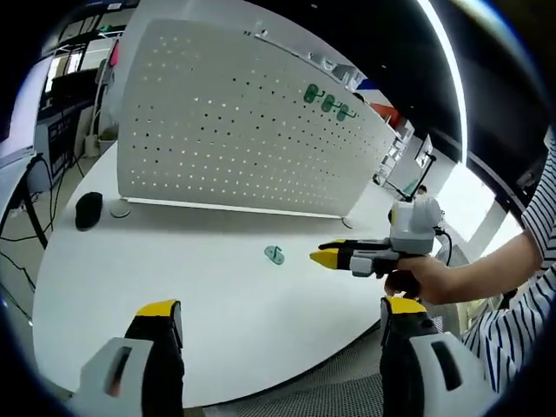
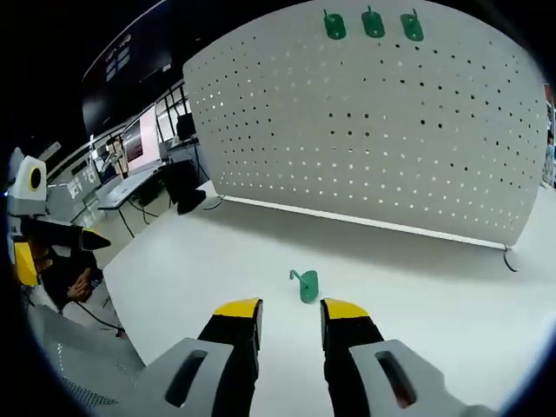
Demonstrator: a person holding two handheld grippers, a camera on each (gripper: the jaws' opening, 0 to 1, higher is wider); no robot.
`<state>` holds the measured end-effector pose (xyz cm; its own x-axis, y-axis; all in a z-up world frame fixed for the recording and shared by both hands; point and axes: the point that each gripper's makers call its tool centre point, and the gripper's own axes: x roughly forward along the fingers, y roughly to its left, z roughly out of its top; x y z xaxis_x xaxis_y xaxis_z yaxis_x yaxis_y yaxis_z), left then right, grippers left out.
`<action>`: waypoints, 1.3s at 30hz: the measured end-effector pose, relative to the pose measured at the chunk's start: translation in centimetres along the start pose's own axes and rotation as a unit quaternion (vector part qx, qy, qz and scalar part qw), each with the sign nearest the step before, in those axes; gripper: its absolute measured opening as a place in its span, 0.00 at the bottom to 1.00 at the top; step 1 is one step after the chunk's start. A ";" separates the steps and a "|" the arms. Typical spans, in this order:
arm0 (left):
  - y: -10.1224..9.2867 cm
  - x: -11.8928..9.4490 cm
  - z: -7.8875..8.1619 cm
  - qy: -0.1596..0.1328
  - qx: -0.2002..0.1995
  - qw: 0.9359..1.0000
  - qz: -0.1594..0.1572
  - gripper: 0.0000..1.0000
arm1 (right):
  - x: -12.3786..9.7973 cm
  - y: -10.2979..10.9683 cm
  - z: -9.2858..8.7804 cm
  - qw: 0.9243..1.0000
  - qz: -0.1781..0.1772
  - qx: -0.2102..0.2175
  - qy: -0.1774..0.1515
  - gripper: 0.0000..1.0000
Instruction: Insert the hook assembly into the mounting plate slot until the hook locks in place.
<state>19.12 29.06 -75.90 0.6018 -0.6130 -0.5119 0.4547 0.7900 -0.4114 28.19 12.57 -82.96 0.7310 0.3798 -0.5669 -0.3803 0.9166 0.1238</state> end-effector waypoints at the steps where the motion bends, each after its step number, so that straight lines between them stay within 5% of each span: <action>1: 0.1 0.1 -0.1 0.001 -0.001 1.000 0.001 0.97 | 0.4 -0.2 0.0 1.000 0.001 -0.005 0.005 0.23; 7: 0.8 0.2 -0.6 0.006 -0.012 1.000 0.009 0.97 | 2.8 -2.5 -0.3 0.998 -0.012 -0.053 0.035 0.17; 14: 1.4 0.5 -1.1 0.014 -0.019 1.000 0.014 0.96 | 5.0 -3.4 -0.6 0.997 -0.002 -0.048 0.053 0.17; 22: 1.9 0.6 -1.0 0.010 -0.030 0.999 0.024 0.96 | 7.0 -2.1 -1.8 0.993 0.040 -0.073 0.084 0.17; 39: 2.6 0.5 -1.4 0.009 -0.044 0.998 0.038 0.95 | 10.5 0.6 0.6 0.981 0.104 -0.145 0.078 0.14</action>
<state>19.68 30.81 -78.25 0.6194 -0.5526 -0.5577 0.3481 0.8300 -0.4359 35.97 17.17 -88.29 0.5326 0.5109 -0.6747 -0.6739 0.7383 0.0271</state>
